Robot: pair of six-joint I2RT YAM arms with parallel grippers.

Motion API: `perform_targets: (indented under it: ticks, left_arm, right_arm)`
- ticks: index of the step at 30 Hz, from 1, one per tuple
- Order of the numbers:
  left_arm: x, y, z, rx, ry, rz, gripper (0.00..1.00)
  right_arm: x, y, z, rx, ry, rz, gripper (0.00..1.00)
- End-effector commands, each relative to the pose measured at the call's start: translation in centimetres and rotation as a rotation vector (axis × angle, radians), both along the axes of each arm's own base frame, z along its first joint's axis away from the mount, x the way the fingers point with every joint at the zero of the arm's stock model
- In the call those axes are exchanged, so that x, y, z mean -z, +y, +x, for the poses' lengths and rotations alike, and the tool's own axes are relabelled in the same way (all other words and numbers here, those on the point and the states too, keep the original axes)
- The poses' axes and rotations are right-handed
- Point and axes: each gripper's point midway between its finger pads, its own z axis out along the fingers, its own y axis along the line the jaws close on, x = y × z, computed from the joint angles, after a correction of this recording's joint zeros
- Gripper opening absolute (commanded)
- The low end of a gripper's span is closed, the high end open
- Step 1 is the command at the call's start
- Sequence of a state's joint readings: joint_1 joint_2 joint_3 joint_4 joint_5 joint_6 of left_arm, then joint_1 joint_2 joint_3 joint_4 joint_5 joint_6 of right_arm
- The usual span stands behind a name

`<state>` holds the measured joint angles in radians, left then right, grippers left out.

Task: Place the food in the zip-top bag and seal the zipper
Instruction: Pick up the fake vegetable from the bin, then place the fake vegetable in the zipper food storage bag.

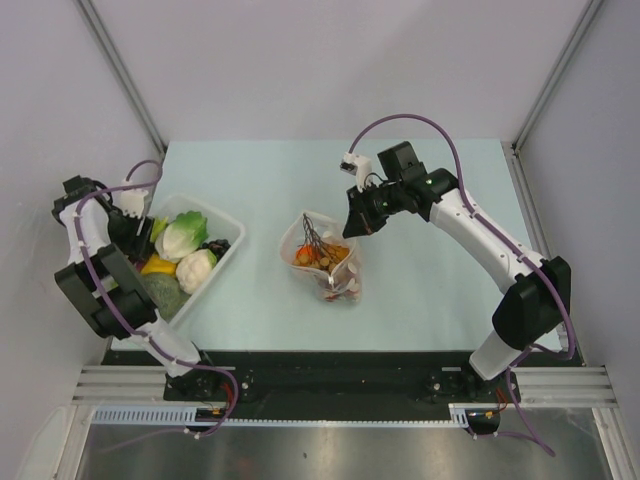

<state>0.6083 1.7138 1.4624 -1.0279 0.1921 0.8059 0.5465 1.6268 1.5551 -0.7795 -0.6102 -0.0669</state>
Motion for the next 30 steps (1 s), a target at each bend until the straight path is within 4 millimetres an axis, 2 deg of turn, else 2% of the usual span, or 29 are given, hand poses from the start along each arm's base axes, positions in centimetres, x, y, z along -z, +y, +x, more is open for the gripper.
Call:
perform_targets:
  ticks: [1,4,6,8,12,14,19,22,25,28,30]
  left_arm:
    - [0.5,-0.1,-0.5,0.072,0.022,0.001,0.68]
    - [0.8,-1.2,-0.8,0.102,0.029,-0.048,0.67]
    - [0.6,-1.9,-0.9,0.115,0.018,-0.074,0.66]
    - [-0.2,-2.4,-0.4,0.125,-0.016,-0.08,0.61]
    - [-2.2,-3.1,0.2,0.148,-0.084,-0.061,0.44]
    - [-2.7,-3.6,0.5,0.167,-0.099,-0.054,0.39]
    - [-3.5,-4.1,0.7,0.163,-0.11,-0.063,0.22]
    - [-6.1,-4.5,1.7,0.136,-0.187,-0.069,0.19]
    - [-10.6,-6.4,2.8,0.151,-0.319,-0.079,0.14]
    - [-15.4,-11.2,4.0,0.274,-0.47,-0.142,0.12]
    - [-19.8,-16.2,3.9,0.426,-0.611,-0.208,0.11]
  right_arm:
    - [-2.0,0.4,0.5,-0.008,-0.05,0.032,0.0]
    - [-1.8,0.3,0.6,-0.005,-0.046,0.029,0.0]
    - [-1.7,0.3,0.7,-0.003,-0.04,0.029,0.0]
    - [-1.7,0.3,0.8,-0.002,-0.04,0.03,0.0]
    - [-1.4,0.3,1.0,0.001,-0.027,0.031,0.0]
    - [-1.4,0.3,1.1,0.003,-0.028,0.034,0.0]
    - [-1.5,0.3,1.5,0.008,-0.023,0.043,0.0]
    - [-1.5,0.3,1.6,0.009,-0.016,0.048,0.0]
    - [-1.5,0.5,1.5,0.0,-0.01,0.056,0.0]
    - [-1.7,0.6,1.3,-0.012,-0.006,0.062,0.0]
    - [-1.7,0.7,1.1,-0.023,-0.007,0.065,0.0]
